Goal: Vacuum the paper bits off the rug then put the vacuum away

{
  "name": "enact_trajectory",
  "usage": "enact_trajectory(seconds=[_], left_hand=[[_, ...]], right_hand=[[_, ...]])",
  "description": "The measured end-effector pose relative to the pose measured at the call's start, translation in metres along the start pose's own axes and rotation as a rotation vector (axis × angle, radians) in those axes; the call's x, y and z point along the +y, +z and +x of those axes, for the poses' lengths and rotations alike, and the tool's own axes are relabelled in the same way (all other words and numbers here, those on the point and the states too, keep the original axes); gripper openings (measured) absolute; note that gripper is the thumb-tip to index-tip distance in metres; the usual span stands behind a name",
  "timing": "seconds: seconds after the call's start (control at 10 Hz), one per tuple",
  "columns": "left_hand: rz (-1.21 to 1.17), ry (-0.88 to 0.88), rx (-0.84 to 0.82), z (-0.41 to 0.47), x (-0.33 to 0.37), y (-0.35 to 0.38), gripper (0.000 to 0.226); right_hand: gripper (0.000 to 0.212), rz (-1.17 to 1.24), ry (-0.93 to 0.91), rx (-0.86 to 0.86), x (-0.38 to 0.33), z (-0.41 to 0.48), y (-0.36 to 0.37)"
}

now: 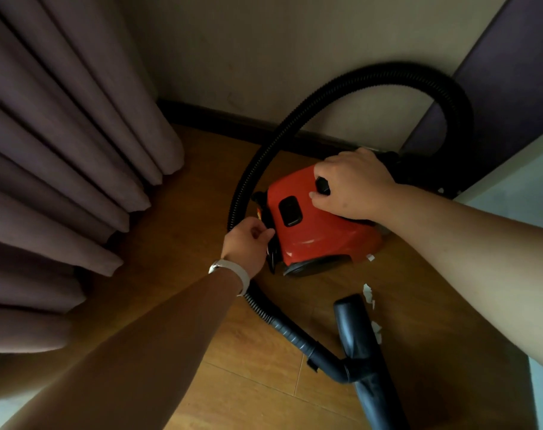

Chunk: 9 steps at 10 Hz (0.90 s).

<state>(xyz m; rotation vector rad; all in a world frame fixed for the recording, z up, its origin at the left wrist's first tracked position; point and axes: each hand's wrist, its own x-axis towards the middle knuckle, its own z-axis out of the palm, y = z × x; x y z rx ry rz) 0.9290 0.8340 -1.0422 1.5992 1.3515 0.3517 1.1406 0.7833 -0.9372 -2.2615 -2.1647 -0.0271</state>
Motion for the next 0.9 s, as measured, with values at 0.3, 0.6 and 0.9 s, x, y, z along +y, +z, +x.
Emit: enact_trajectory(seconds=[0.3,0.6,0.9], left_hand=[[-0.082,-0.032,-0.080,-0.003,-0.002,-0.010,0.018],[0.026,0.036,-0.064,-0.010,0.003,-0.020,0.023],[0.666,0.665,-0.070,0.004,0.025,-0.069,0.067]], right_hand=[[0.030,0.020,-0.006,0.000,0.002,-0.003,0.000],[0.038,0.031,-0.047,0.007,0.001,-0.007,-0.006],[0.055,0.025,-0.153,-0.059,-0.008,-0.020,-0.011]])
